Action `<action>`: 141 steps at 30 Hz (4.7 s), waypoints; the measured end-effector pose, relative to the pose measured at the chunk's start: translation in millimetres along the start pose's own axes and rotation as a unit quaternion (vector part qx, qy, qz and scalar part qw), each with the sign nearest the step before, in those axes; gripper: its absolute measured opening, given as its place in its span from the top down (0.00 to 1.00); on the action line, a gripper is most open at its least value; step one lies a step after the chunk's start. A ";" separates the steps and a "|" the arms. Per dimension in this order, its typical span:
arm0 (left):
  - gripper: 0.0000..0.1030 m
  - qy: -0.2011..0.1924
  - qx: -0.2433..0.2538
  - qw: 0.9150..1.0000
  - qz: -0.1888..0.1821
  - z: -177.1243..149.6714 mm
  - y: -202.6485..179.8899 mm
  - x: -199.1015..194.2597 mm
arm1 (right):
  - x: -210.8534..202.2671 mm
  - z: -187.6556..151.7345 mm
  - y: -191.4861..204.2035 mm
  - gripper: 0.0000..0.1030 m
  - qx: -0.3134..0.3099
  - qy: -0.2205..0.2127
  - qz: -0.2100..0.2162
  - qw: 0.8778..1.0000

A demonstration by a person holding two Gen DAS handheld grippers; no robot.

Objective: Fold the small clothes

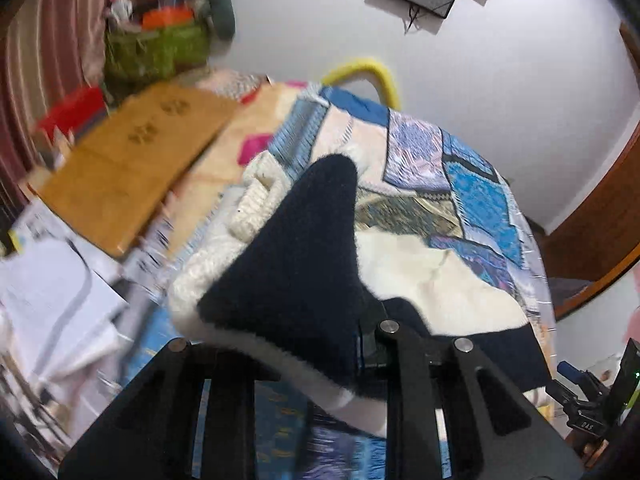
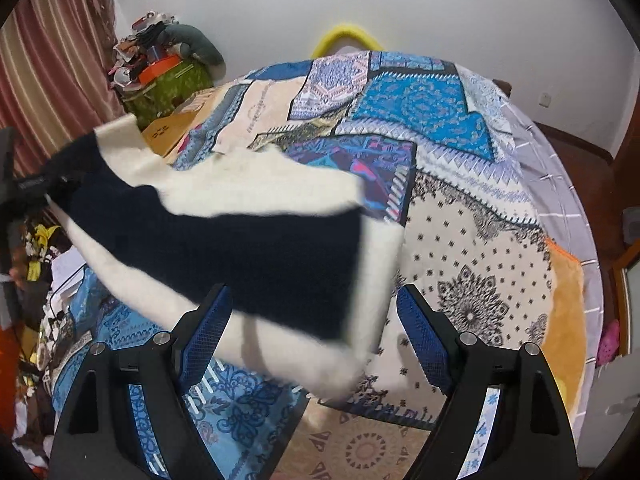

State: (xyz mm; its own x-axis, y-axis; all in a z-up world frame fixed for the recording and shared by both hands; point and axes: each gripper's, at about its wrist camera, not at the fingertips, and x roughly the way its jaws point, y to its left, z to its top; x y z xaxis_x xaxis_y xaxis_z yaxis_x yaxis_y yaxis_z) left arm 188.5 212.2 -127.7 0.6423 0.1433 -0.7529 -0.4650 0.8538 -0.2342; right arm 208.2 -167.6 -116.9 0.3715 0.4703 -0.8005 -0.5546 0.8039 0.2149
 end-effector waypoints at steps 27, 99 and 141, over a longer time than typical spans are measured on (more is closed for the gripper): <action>0.78 0.012 0.166 0.977 -0.135 -4.2 -228.6 20.1 | 12.0 0.1 -5.3 0.20 0.043 0.000 0.067 0.997; 0.18 0.127 0.196 0.969 -0.082 -95.1 -81.6 17.9 | -10.8 43.6 16.9 0.41 0.036 -0.020 0.072 0.997; 0.10 0.119 0.187 0.975 -0.015 -118.5 -52.4 21.3 | -21.7 -26.5 8.5 0.82 0.045 -0.031 0.054 0.997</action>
State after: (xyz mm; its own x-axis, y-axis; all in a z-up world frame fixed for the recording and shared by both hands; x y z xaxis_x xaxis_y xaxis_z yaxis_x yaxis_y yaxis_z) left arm 154.4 111.2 -204.3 0.4714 0.0323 -0.8813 -0.1642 0.9851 -0.0517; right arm 175.8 -180.6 -112.5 0.3595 0.5760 -0.7342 -0.5262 0.7749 0.3503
